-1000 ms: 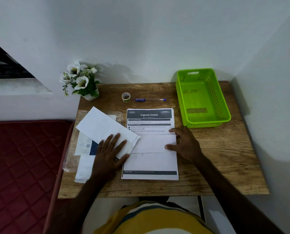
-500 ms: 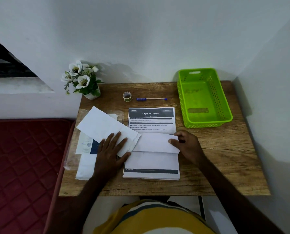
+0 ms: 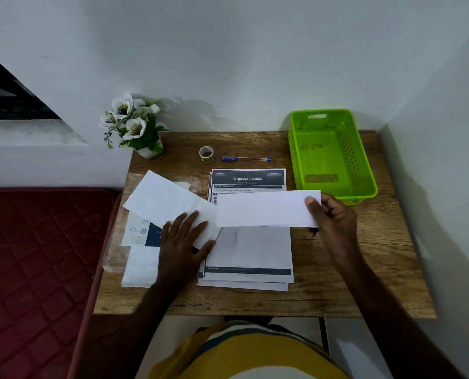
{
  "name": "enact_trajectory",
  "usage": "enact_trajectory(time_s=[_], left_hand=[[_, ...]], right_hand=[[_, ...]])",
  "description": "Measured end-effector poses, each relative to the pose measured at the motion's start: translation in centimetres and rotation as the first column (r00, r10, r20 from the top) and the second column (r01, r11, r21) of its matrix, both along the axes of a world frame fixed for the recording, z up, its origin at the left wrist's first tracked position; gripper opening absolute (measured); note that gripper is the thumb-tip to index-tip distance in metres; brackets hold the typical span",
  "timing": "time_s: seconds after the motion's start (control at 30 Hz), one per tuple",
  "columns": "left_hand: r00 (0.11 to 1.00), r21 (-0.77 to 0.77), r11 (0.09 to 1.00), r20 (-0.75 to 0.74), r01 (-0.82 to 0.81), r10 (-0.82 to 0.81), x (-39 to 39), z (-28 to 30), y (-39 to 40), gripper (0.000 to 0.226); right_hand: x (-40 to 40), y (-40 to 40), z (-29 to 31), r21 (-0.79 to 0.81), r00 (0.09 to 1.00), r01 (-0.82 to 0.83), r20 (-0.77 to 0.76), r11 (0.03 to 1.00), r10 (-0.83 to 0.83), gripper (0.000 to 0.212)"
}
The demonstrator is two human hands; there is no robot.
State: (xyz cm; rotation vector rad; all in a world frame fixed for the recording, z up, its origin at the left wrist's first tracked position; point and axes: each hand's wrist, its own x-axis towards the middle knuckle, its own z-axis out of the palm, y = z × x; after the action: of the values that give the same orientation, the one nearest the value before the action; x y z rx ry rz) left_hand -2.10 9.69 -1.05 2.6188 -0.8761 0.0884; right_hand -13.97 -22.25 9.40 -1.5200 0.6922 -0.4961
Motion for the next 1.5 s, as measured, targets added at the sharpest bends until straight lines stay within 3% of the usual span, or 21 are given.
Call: enact_trajectory(time_s=[0.17, 0.33, 0.7, 0.97, 1.17, 1.37, 1.5], left_hand=[[1.0, -0.053, 0.999, 0.024, 0.005, -0.003, -0.1, -0.2, 0.1, 0.055], [1.0, -0.097, 0.995, 0.008, -0.023, 0.024, -0.3, -0.3, 0.1, 0.05], [0.999, -0.085, 0.996, 0.0, -0.041, 0.041, -0.4, -0.1, -0.2, 0.025], [0.999, -0.151, 0.987, -0.01, -0.054, 0.053, -0.5, 0.3, -0.3, 0.022], [0.999, -0.182, 0.982, -0.001, -0.04, 0.041, -0.8, 0.4, -0.5, 0.024], [0.999, -0.194, 0.98, 0.0, -0.047, 0.048, -0.9, 0.6, -0.5, 0.019], [0.998, -0.175, 0.983, 0.017, -0.05, 0.054, -1.2, 0.6, -1.0, 0.017]], right_hand=[[0.1, 1.2, -2.2, -0.086, 0.983, -0.123, -0.144, 0.989, 0.11, 0.01], [0.3, 1.9, -3.5, -0.125, 0.969, -0.105, -0.234, 0.987, 0.074, 0.01], [-0.3, 1.0, -4.1, -0.161, 0.96, -0.076, -0.28, 0.984, 0.028, 0.017], [-0.1, 1.9, -4.3, -0.237, 0.967, -0.066, -0.253, 0.969, 0.004, 0.011], [0.4, 3.3, -4.8, -0.325, 0.965, -0.045, -0.257, 0.945, -0.043, 0.027], [0.8, 5.4, -4.7, -0.303, 0.979, -0.025, -0.202, 0.953, -0.039, 0.034], [1.0, 7.5, -5.0, -0.164, 0.973, -0.075, -0.226, 0.984, 0.036, 0.037]])
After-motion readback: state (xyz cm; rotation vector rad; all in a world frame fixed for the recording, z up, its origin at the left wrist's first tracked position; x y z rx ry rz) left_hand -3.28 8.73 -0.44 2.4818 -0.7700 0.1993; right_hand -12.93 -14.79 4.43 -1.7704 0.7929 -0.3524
